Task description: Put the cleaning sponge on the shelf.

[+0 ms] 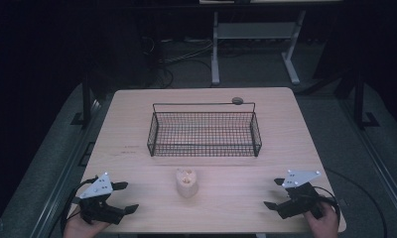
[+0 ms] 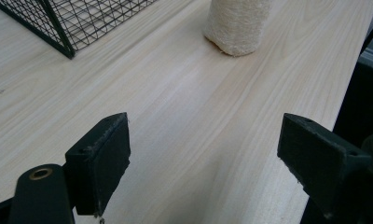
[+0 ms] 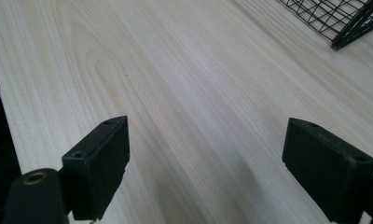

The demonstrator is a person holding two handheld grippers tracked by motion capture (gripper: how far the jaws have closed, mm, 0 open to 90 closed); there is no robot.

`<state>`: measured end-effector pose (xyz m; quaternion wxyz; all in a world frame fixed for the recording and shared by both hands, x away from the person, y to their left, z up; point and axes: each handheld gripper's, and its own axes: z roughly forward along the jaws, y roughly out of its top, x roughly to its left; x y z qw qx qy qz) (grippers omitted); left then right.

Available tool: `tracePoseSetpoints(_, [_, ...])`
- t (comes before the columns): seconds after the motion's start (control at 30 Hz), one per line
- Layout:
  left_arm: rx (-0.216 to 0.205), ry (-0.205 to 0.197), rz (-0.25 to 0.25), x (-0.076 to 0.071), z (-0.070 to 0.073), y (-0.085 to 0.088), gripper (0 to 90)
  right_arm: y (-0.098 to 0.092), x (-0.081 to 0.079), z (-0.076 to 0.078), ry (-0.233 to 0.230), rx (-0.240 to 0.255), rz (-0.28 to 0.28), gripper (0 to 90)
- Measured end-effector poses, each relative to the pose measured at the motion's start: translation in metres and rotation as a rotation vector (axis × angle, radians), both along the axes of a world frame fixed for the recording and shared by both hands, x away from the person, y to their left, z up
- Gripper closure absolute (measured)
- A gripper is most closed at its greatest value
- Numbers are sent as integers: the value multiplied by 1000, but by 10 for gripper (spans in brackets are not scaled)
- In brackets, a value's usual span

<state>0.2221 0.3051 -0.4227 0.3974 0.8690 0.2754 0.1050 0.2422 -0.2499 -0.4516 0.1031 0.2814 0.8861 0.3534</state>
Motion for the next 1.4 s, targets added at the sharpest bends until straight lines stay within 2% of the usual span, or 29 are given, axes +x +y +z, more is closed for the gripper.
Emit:
tracePoseSetpoints(0.17, [15,16,-9,4,0,-2,163,-2,-1,0,1,-3,-4,143])
tracePoseSetpoints(0.33, [34,22,-42,9,3,-10,164,-6,-3,1,-4,8,-23,143])
tracePoseSetpoints(0.43, [52,21,-86,17,10,-22,164,-11,-6,2,-13,17,-40,143])
tracePoseSetpoints(0.53, [64,21,-103,20,13,-27,164,-12,-8,4,-19,19,-43,143])
tracePoseSetpoints(0.57, [81,24,-122,24,17,-34,163,-12,-8,4,-19,21,-46,143])
tracePoseSetpoints(0.77, [123,19,-172,32,27,-51,163,-12,-8,4,-17,26,-42,143])
tracePoseSetpoints(1.03, [153,25,-209,41,34,-70,163,-11,-8,4,-21,25,-31,143])
tracePoseSetpoints(1.4, [183,45,-235,53,36,-89,163,-8,-7,4,-15,26,-18,143])
